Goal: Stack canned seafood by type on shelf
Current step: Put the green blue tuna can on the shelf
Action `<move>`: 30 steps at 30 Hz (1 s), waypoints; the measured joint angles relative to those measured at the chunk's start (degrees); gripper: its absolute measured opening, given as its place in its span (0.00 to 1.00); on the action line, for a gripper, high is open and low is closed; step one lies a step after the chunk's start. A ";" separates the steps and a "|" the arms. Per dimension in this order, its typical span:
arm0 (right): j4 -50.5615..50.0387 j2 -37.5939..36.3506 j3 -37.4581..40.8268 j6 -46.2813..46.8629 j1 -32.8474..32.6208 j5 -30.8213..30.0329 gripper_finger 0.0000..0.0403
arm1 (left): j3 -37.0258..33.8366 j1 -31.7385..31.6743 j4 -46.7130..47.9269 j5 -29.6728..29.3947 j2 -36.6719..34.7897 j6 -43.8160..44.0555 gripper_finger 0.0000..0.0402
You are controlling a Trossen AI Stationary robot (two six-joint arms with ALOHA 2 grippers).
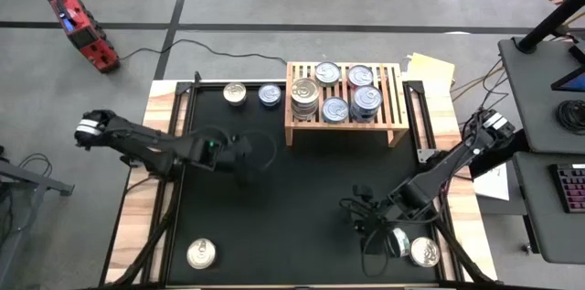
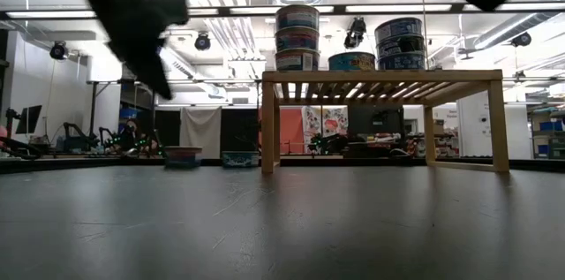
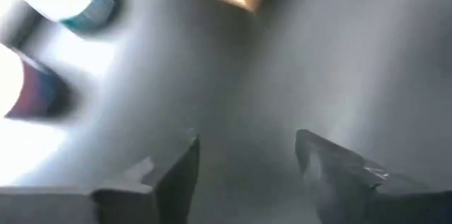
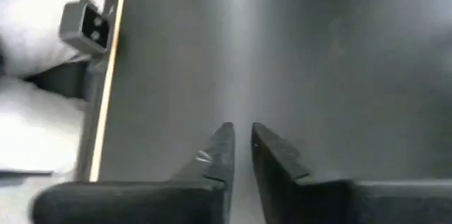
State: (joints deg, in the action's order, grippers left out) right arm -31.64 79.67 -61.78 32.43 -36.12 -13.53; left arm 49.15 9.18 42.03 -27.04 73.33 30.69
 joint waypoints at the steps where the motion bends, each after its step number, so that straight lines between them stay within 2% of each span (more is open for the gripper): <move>1: -0.43 -0.93 0.00 -1.24 0.00 -1.57 0.05 | 0.86 -2.00 -0.25 -1.70 0.01 -3.76 0.51; 5: -2.88 -5.24 -0.60 -5.01 0.46 -9.04 0.03 | 3.53 -10.92 -3.36 -5.72 0.03 -17.36 0.38; 9: -4.39 -10.84 -0.41 -8.94 2.90 -14.87 0.03 | 3.57 -20.23 -10.67 -2.89 0.01 -30.68 0.22; 11: -5.42 -13.14 -0.03 -11.49 5.14 -15.49 0.03 | 3.23 -25.08 -15.21 5.71 0.09 -38.07 0.14; 14: -6.34 -15.91 0.20 -16.41 9.35 -14.92 0.03 | 3.20 -32.37 -20.43 26.06 1.13 -46.06 0.03; 15: -6.29 -16.65 0.21 -18.17 10.80 -14.94 0.03 | 3.36 -34.45 -21.83 30.85 1.72 -47.39 0.02; 16: -6.23 -17.32 0.24 -19.68 12.21 -14.95 0.03 | 3.65 -36.28 -23.50 33.20 2.53 -47.95 0.01; 17: -6.27 -17.80 0.34 -20.90 13.49 -14.95 0.03 | 3.82 -37.97 -25.27 33.48 3.36 -48.28 0.01; 20: -6.27 -18.40 0.50 -23.11 16.61 -14.98 0.03 | 3.80 -42.50 -28.91 28.77 6.52 -47.90 0.02; 24: -6.16 -18.49 0.55 -24.67 18.68 -15.08 0.03 | 4.44 -46.20 -30.91 24.56 11.83 -43.57 0.00; 30: -5.36 -17.79 0.57 -24.60 19.04 -15.20 0.03 | 9.55 -48.49 -30.44 23.40 20.21 -40.92 0.00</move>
State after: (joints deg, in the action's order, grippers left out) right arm -37.00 61.88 -61.21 7.83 -17.08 -28.73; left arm 58.70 -39.31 11.59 -3.64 93.55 -10.23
